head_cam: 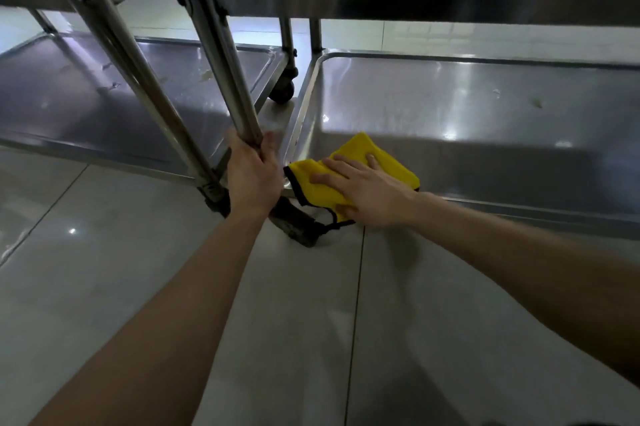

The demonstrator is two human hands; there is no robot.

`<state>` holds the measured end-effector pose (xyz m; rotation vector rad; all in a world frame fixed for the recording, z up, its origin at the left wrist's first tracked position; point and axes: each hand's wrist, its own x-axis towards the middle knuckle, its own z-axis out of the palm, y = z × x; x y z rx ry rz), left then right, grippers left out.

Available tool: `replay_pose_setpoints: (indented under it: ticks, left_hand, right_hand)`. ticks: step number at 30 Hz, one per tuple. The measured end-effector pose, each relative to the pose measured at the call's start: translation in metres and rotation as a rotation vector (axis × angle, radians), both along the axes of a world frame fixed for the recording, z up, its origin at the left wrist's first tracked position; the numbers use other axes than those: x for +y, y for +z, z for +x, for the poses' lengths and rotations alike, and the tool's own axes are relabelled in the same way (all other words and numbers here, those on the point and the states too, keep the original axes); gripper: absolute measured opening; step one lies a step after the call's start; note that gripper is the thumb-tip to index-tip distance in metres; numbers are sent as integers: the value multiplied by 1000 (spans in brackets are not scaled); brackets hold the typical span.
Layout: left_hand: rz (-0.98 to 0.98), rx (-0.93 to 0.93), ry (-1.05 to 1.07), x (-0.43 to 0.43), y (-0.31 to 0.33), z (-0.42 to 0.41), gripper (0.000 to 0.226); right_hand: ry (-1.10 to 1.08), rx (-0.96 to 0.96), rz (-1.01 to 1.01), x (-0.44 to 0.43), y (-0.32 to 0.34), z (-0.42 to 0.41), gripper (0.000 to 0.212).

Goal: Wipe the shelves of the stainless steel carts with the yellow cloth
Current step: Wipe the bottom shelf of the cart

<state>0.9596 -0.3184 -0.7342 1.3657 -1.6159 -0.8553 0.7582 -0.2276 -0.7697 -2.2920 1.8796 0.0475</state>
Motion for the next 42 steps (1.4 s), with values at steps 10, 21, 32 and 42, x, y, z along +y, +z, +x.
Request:
replay_pose_setpoints:
  ticks: [10,21,32,42]
  left_hand:
    - [441,-644,-438,7,78,47,44]
    - [128,-1188,-821,78,156,69,66]
    - [278,-1321,-724,69,176,97,81]
    - [635,-747,-483,96,227,151,60]
  right_hand:
    - [8,75,369,19,138,1,53]
    - [-150,-230,479,83,189,38,61]
    - [-108,-205,336,59,170,39,68]
    - [-284,-637,306,98,218,115,67]
